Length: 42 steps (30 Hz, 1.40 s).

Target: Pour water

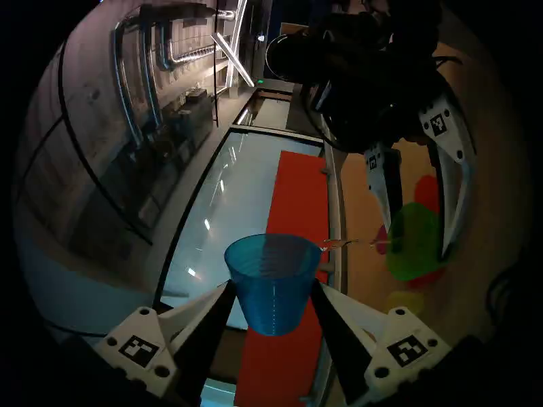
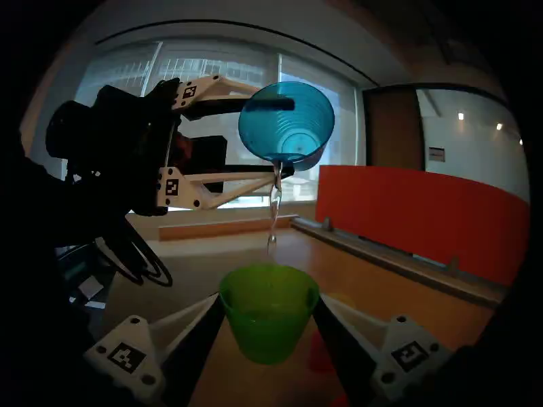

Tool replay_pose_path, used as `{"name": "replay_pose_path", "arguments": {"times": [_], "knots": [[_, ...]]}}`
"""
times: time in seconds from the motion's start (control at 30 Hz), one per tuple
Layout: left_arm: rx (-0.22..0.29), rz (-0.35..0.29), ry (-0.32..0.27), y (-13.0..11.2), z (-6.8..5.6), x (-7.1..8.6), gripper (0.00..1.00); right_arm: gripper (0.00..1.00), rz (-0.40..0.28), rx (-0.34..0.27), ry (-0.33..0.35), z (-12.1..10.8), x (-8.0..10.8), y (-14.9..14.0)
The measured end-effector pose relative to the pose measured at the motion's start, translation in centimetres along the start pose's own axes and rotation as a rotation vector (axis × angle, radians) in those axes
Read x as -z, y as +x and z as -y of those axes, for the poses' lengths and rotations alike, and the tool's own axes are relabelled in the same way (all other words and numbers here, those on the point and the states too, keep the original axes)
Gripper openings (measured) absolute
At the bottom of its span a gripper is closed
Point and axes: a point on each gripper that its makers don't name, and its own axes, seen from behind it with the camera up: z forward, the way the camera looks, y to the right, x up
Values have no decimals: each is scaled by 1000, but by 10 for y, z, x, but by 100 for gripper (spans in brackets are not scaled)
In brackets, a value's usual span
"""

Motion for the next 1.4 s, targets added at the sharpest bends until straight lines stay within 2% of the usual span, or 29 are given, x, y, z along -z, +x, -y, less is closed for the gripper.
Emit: {"name": "replay_pose_path", "arguments": {"times": [0.23, 0.9, 1.4], "knots": [[-43, -5, 8, 2, 1, -1, 79, 89, 0, 1, 1, 0, 0, 0], [-124, -15, 30, 8, 7, 0, 79, 89, -1, 1, -2, 0, 0, 0], [-142, -17, 36, 11, -1, 3, 79, 89, 0, 2, -2, -1, 0, 0]]}}
